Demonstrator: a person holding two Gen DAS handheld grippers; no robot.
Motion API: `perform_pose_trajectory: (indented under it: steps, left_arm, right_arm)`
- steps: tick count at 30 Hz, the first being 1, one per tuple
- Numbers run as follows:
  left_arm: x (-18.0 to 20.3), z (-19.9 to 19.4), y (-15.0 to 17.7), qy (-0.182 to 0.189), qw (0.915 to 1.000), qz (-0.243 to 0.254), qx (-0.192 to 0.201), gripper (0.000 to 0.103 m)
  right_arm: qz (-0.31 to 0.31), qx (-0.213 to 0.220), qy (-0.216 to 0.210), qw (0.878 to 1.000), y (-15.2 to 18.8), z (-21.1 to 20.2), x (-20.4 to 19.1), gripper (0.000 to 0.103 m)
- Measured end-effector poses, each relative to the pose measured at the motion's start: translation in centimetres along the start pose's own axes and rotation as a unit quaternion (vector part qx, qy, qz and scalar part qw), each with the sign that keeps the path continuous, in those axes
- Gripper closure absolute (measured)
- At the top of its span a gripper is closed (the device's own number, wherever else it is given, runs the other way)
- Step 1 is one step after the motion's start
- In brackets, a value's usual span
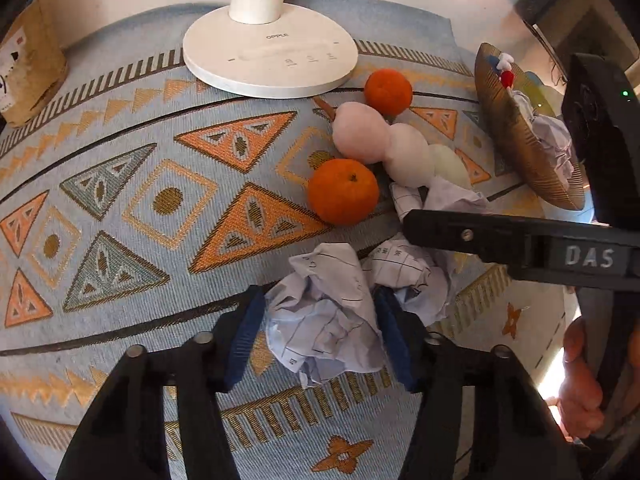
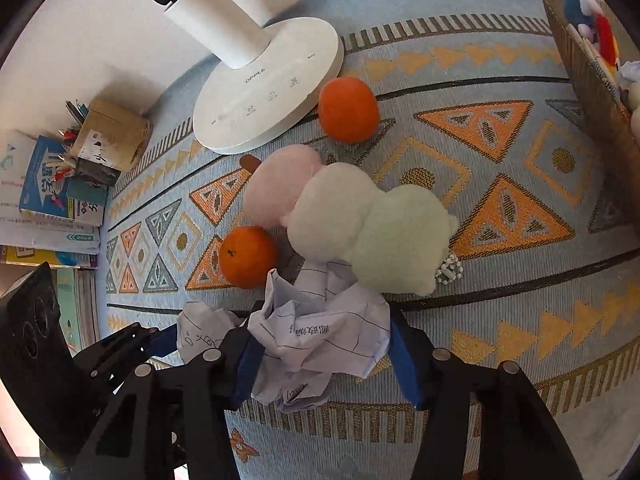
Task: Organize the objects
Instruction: 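Grasp a crumpled paper ball with the left tool while the right tool grasps another paper ball, then carry both paper balls over the brown bowl and open both tools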
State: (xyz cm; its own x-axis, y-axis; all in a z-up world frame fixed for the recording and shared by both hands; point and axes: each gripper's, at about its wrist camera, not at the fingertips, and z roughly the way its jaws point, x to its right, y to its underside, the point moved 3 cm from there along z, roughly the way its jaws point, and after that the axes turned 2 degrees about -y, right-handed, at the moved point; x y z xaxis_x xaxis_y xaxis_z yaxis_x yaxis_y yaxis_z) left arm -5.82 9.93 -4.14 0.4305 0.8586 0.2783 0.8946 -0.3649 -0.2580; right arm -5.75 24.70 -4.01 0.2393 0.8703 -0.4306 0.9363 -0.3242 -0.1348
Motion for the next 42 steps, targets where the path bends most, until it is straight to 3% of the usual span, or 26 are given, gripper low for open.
perform_pose_trajectory:
  steps: [6,14,18,22,28,31,34,37,42]
  left_arm:
    - [0.8,-0.9,0.5,-0.021,0.9995,0.021,0.007,0.059]
    - [2.3,-5.6,-0.1,-0.030,0.9980,0.015,0.054,0.059]
    - [6.0,-7.2,-1.8,-0.036,0.9956,0.032,0.080,0.059]
    - [11.5,-8.0,-3.9,-0.038,0.9913,0.076,0.100,0.059]
    - [20.4,-7.6,-8.0,-0.029,0.9807,0.148,0.125,0.059]
    - [23.8,-6.5,-10.1,-0.041,0.9752,0.170,0.135,0.059]
    - [25.7,-4.6,-11.9,-0.058,0.9750,0.172,0.128,0.059]
    - [26.9,-3.6,-13.2,-0.056,0.9765,0.170,0.120,0.059]
    - [28.7,-3.4,-15.1,-0.070,0.9688,0.199,0.131,0.059]
  right_arm:
    - [-0.025,0.022,-0.010,0.999,0.9,-2.0,-0.6,0.049]
    - [-0.048,0.071,-0.042,0.995,2.7,-7.2,-1.6,0.049]
    - [-0.066,0.113,-0.031,0.991,2.9,-11.3,-0.7,0.049]
    - [-0.056,0.178,-0.005,0.982,2.6,-17.5,2.2,0.049]
    - [0.011,0.265,0.057,0.962,1.9,-26.2,9.3,0.049]
    - [0.061,0.280,0.088,0.954,1.5,-28.4,12.7,0.049]
    - [0.099,0.279,0.084,0.952,0.8,-29.2,15.0,0.049]
    - [0.113,0.279,0.090,0.949,0.1,-29.4,16.5,0.049]
    - [0.132,0.277,0.096,0.947,-1.3,-28.9,17.7,0.049]
